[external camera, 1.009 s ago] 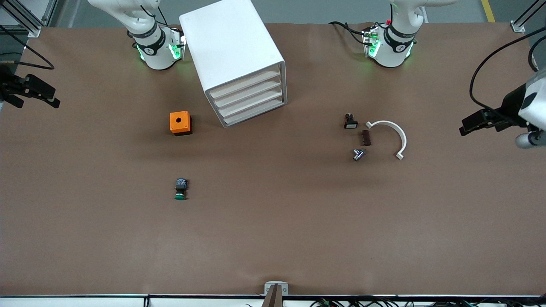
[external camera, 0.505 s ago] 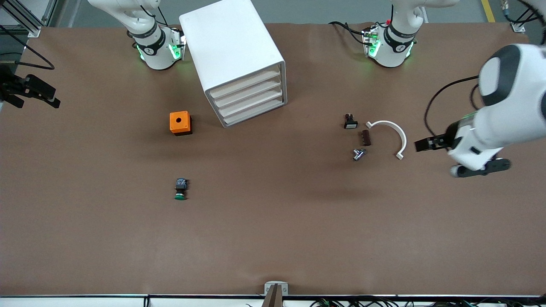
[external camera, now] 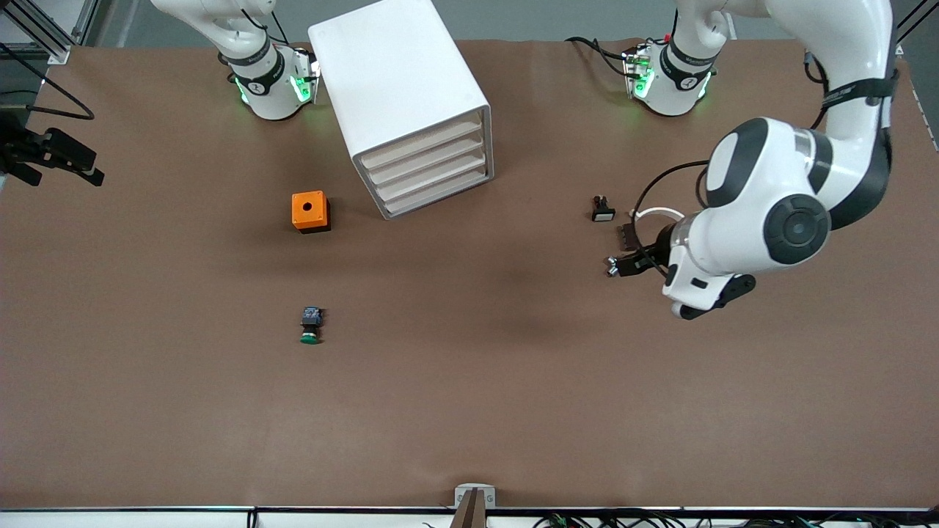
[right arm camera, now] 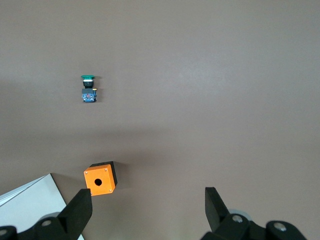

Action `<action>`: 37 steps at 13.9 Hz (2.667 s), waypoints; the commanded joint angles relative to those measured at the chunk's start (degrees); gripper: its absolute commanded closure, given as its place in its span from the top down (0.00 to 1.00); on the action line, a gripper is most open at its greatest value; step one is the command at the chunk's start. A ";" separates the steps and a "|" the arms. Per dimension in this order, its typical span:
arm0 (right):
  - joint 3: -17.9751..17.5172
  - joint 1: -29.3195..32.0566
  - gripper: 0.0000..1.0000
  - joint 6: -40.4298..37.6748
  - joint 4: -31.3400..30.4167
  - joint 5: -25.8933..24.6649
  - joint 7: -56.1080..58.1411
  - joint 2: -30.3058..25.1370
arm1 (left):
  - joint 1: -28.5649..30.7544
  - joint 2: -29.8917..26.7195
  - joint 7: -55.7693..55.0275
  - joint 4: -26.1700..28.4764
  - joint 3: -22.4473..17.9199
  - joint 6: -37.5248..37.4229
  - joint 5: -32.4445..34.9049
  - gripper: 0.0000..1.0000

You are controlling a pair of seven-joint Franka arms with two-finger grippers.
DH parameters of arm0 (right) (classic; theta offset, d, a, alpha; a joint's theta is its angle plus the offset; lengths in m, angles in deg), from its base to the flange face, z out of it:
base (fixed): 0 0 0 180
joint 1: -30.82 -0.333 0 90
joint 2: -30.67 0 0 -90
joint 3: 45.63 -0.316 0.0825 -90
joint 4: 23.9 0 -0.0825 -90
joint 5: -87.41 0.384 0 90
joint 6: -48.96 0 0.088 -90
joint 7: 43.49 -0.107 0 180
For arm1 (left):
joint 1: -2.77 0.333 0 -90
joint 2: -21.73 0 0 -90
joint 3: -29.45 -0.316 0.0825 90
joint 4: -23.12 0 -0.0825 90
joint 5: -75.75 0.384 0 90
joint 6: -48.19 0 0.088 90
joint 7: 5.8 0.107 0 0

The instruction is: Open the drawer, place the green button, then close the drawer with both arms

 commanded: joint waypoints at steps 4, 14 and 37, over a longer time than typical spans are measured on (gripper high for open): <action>-0.06 -0.05 1.00 0.23 -0.57 0.27 0.13 -0.91 | -3.16 7.35 -28.97 -4.97 -0.13 -0.67 -14.74 1.00; -0.15 -0.14 1.00 0.41 -0.57 0.10 0.13 -0.91 | -5.27 21.85 -66.52 -6.99 6.89 -1.20 -29.96 1.00; -0.15 -0.22 1.00 0.15 -0.22 -2.01 0.04 -0.83 | -11.77 37.59 -81.85 -6.29 12.18 -8.93 -46.58 0.42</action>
